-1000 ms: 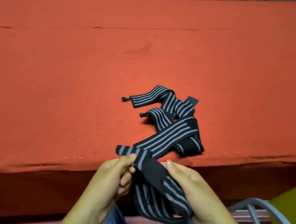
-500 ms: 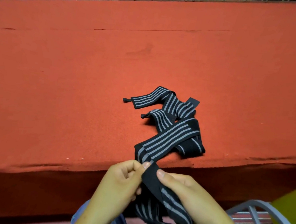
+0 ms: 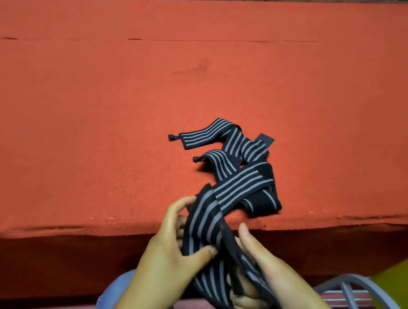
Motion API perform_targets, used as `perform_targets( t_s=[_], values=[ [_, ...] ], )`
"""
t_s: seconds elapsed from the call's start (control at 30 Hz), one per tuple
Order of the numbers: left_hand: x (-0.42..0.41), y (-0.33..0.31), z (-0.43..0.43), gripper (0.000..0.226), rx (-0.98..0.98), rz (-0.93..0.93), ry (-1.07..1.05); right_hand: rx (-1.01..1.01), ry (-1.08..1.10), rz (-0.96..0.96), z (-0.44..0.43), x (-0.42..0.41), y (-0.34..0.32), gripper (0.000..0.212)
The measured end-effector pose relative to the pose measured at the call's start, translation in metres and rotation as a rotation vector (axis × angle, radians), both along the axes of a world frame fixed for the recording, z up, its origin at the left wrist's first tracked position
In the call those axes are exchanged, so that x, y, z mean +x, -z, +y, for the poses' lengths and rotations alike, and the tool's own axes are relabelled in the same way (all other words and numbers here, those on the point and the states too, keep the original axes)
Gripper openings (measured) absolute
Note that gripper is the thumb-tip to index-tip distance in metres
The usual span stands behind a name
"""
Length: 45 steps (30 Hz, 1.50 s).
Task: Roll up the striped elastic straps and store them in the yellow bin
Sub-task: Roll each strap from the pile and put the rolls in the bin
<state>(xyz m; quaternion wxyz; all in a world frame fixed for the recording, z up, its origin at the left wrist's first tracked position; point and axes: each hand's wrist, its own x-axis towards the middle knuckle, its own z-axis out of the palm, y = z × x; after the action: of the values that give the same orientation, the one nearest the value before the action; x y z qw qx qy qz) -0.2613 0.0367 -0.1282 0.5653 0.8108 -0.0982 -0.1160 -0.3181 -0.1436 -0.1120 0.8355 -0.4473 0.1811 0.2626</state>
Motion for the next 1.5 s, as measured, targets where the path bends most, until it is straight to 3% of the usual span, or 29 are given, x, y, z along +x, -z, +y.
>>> perform_targets(
  t_s=[0.07, 0.17, 0.23, 0.37, 0.53, 0.67, 0.73, 0.8, 0.97, 1.2, 1.5],
  values=[
    [0.004, 0.002, 0.001, 0.062, -0.032, 0.066, -0.005, -0.012, -0.037, -0.039, 0.0, -0.001, -0.005, 0.052],
    [0.005, 0.003, 0.004, 0.035, 0.051, 0.012, 0.051, -0.048, -0.011, -0.061, -0.001, -0.001, -0.005, 0.038],
    [0.004, 0.002, 0.005, 0.034, 0.078, -0.006, 0.093, -0.043, 0.052, -0.07, -0.001, 0.0, 0.0, 0.025],
    [0.004, 0.003, 0.008, 0.047, 0.087, 0.007, 0.183, -0.057, 0.191, -0.093, -0.005, 0.002, 0.009, 0.049],
    [0.002, 0.012, 0.013, 0.043, 0.118, 0.068, 0.295, -0.108, 0.208, -0.139, -0.012, 0.005, 0.005, 0.046],
    [0.0, 0.011, 0.012, 0.048, -0.117, 0.233, 0.301, -0.149, 0.141, -0.18, -0.008, 0.006, 0.006, 0.035],
    [0.002, 0.008, 0.01, 0.039, -0.345, 0.342, 0.218, -0.147, 0.081, -0.189, -0.007, 0.006, 0.01, 0.036],
    [0.004, 0.008, 0.007, 0.03, -0.447, 0.402, 0.108, -0.183, 0.029, -0.181, -0.009, 0.005, 0.016, 0.033],
    [0.01, 0.017, 0.005, 0.022, -0.246, 0.365, -0.055, -0.192, 0.155, -0.17, -0.02, 0.006, 0.024, 0.03],
    [0.009, 0.029, 0.004, 0.037, -0.088, 0.42, 0.021, -0.166, 0.399, -0.157, -0.027, 0.005, 0.016, 0.035],
    [0.01, 0.066, 0.013, 0.015, 0.181, 0.555, 0.287, -0.136, 0.45, -0.214, -0.026, 0.006, 0.014, 0.039]
  ],
)
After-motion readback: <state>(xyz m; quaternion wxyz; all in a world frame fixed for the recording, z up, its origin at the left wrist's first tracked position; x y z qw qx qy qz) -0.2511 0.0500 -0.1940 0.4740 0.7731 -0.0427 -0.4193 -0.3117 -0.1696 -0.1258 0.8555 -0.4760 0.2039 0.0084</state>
